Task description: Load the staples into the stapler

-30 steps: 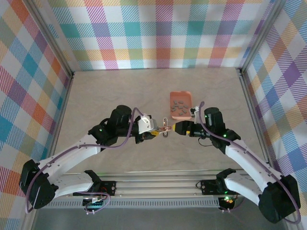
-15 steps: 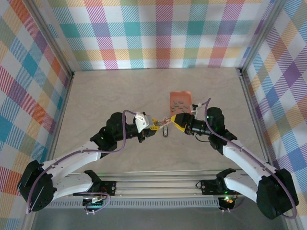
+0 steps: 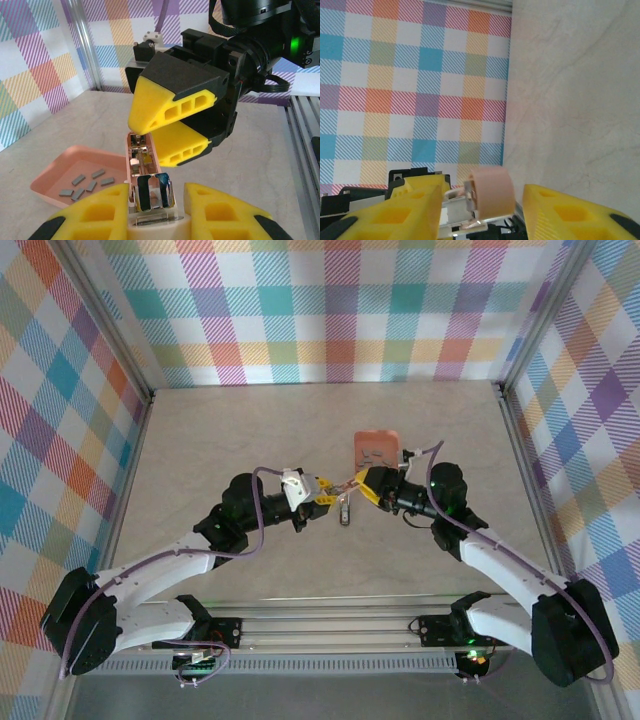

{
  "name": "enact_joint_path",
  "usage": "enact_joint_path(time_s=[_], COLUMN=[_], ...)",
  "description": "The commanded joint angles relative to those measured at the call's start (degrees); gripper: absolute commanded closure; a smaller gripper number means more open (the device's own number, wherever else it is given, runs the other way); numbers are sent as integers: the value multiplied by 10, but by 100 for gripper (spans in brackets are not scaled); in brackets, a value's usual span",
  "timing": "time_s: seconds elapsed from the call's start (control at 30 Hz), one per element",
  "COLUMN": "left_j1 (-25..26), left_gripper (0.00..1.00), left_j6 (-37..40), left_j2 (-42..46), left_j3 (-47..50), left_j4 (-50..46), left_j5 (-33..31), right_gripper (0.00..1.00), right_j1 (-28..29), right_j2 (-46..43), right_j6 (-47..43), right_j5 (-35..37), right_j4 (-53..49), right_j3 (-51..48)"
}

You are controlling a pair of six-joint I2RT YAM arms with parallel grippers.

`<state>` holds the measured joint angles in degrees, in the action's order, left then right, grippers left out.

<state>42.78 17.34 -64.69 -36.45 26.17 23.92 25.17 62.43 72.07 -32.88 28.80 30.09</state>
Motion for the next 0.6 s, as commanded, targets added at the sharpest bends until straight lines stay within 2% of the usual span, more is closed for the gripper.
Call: enact_joint_path(time_s=[0.0,0.4,0.5,0.57], left_j1=[6,7,6,7], left_gripper=[100,98,68,51], left_j6=[1,5,0,-6], left_j2=[-5,-8,7,21], left_j3=[-2,-6,-8,-16], left_j4=[37,35,2,-48], left_j5=[11,9,-17,-40], right_gripper=[58,77,78,79], right_j1=[7,16,16,20], right_j2=[13,26,-4,-29], right_j6=[22,-1,-89,-178], right_j5=[13,34,55,102], right_j4=[65,30,-96,-213], right_j3=[-4,10,42,77])
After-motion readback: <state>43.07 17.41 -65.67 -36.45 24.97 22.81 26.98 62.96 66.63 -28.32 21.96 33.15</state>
